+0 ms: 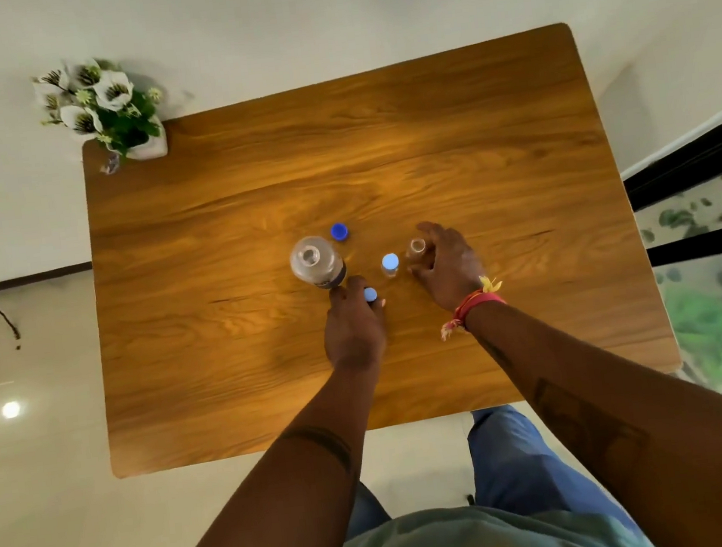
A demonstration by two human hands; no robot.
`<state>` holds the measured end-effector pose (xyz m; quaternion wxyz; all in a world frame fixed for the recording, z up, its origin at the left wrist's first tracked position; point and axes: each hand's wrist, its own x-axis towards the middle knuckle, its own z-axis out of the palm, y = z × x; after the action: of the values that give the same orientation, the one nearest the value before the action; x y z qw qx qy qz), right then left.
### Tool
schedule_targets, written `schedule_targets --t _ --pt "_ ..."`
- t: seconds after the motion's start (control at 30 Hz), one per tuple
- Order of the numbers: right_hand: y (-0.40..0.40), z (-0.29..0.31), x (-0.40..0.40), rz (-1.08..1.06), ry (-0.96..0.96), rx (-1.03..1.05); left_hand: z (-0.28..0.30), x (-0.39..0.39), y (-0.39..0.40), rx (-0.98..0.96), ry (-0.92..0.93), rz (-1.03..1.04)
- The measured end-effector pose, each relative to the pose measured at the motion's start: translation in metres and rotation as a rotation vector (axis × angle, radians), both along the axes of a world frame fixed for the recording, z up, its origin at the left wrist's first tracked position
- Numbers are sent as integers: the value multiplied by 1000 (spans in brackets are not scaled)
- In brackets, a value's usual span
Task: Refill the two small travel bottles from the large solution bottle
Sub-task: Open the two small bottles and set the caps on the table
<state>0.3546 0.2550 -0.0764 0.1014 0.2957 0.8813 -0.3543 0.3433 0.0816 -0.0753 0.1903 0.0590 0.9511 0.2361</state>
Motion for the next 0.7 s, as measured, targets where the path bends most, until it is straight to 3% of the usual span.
schedule_targets --t 0.27,0.5,0.7 --pt "-21 12 38 -130 26 -76 29 8 5 22 -22 33" --pt "-43 20 36 -93 170 -91 46 6 6 90 50 -45" --pt "-49 18 21 -109 134 -124 39 1 -1 157 51 -91"
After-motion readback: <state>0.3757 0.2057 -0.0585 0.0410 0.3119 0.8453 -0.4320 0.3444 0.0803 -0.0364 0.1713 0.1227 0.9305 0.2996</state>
